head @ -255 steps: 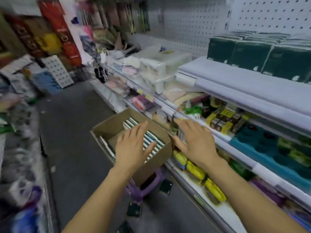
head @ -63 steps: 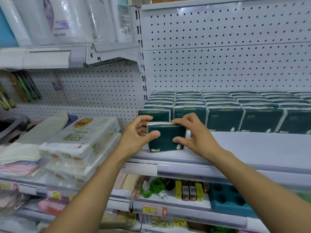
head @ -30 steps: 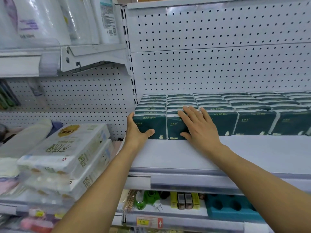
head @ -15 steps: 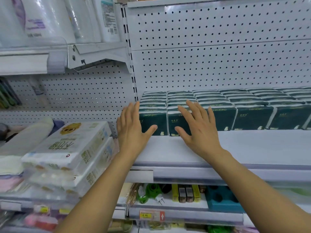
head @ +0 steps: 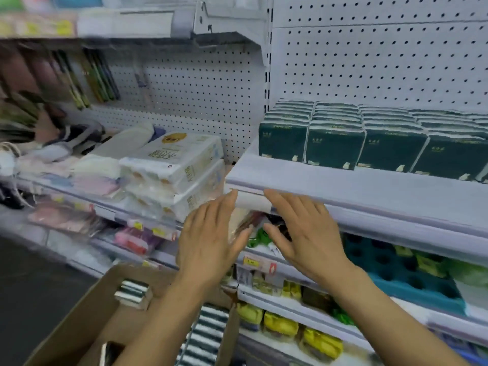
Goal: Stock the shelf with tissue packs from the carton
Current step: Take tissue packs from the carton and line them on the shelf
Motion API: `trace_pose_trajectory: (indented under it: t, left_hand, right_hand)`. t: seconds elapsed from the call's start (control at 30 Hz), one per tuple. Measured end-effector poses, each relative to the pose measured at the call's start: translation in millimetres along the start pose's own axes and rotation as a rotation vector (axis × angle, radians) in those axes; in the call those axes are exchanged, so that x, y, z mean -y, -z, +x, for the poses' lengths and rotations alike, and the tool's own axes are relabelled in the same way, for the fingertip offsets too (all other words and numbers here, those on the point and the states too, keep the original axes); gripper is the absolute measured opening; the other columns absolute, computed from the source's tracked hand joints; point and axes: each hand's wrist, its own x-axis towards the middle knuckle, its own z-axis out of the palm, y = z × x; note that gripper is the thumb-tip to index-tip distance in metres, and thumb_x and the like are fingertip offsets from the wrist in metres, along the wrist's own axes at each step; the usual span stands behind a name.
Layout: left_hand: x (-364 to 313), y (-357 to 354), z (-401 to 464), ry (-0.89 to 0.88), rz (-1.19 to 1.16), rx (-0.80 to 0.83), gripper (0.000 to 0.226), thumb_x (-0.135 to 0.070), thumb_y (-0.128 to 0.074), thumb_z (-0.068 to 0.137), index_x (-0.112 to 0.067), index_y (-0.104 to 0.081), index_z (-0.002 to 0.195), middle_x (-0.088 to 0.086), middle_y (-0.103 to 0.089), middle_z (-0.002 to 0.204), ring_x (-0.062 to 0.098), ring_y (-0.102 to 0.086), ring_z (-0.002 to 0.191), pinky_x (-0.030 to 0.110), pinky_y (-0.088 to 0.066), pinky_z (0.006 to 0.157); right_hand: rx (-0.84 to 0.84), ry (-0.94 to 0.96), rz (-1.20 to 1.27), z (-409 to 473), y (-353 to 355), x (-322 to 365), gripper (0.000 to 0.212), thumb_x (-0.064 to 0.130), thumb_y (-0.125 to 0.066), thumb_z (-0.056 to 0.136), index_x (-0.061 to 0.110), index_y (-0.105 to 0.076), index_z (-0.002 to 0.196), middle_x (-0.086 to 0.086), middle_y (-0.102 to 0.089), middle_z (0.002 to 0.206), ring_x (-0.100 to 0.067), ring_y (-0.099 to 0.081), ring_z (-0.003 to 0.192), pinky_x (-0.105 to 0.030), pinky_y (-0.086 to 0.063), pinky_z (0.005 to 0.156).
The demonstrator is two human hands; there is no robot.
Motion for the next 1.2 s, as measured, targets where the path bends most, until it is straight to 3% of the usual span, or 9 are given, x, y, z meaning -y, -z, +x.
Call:
trace_pose_trajectory:
  t: [0.2,0.33,0.47,0.6,0.73,0.93,1.2]
  left_hand:
    - [27,10,-87,0.168,0.139,0.218,0.069,-0.054,-0.064,0.087,-0.019,-0.047,0.144,0.004,-0.057,0.136,0.026,-0.055,0.122,0.043,-0.045,0.099]
    - [49,20,-141,0.348,0.151,0.352,0.069,-0.051,-0.066,0.086,-0.021,-0.046,0.145,0.003,-0.054,0.138,0.027,-0.052,0.126,0.046,-0.043,0.099]
    - [81,23,-189,0.555,0.158,0.461,0.065,-0.056,-0.056,0.091,-0.025,-0.041,0.146,-0.002,-0.048,0.142,0.022,-0.044,0.130,0.043,-0.039,0.102]
    - [116,14,-230,0.725,0.153,0.555,0.066,-0.055,-0.053,0.093,-0.030,-0.031,0.150,-0.004,-0.042,0.143,0.019,-0.042,0.131,0.043,-0.040,0.104]
    - [156,-8,-257,0.877,0.147,0.606,0.065,-0.054,-0.054,0.094,-0.026,-0.034,0.148,-0.002,-0.043,0.143,0.022,-0.043,0.129,0.045,-0.044,0.100]
    - [220,-51,-285,1.001,0.125,0.655,0.063,-0.047,-0.055,0.095,-0.026,-0.030,0.149,-0.001,-0.040,0.143,0.021,-0.041,0.130,0.046,-0.044,0.102]
    - [295,-114,-334,1.137,0.102,0.685,0.075,-0.046,-0.057,0.094,-0.030,-0.014,0.154,0.000,-0.037,0.145,0.020,-0.042,0.130,0.041,-0.040,0.107]
  right_hand:
    - [0.287,0.053,0.089,-39,-51,51,0.050,0.048,-0.040,0.093,0.023,-0.050,0.135,-0.005,-0.057,0.130,-0.029,-0.056,0.111,-0.043,-0.045,0.085]
    - [0.406,0.085,0.206,-57,-84,87,0.047,0.044,-0.053,0.090,0.021,-0.055,0.130,-0.004,-0.059,0.126,-0.030,-0.058,0.107,-0.042,-0.048,0.082]
    - [0.533,0.117,0.300,-66,-120,119,0.046,0.043,-0.047,0.093,0.019,-0.057,0.131,-0.004,-0.060,0.121,-0.029,-0.057,0.107,-0.039,-0.043,0.080]
    - [0.646,0.109,0.362,-66,-161,147,0.043,0.041,-0.051,0.097,0.023,-0.051,0.136,-0.002,-0.055,0.132,-0.026,-0.050,0.122,-0.040,-0.038,0.093]
    - [0.771,0.140,0.370,-59,-216,174,0.044,0.044,-0.045,0.098,0.028,-0.047,0.139,0.002,-0.052,0.136,-0.022,-0.047,0.126,-0.037,-0.038,0.097]
    - [0.852,0.218,0.382,-44,-295,219,0.043,0.037,-0.043,0.101,0.027,-0.043,0.143,0.003,-0.050,0.140,-0.019,-0.046,0.125,-0.033,-0.038,0.097]
    - [0.899,0.267,0.403,-46,-425,279,0.039,0.026,-0.050,0.096,0.023,-0.045,0.135,-0.002,-0.052,0.130,-0.022,-0.051,0.115,-0.040,-0.045,0.090]
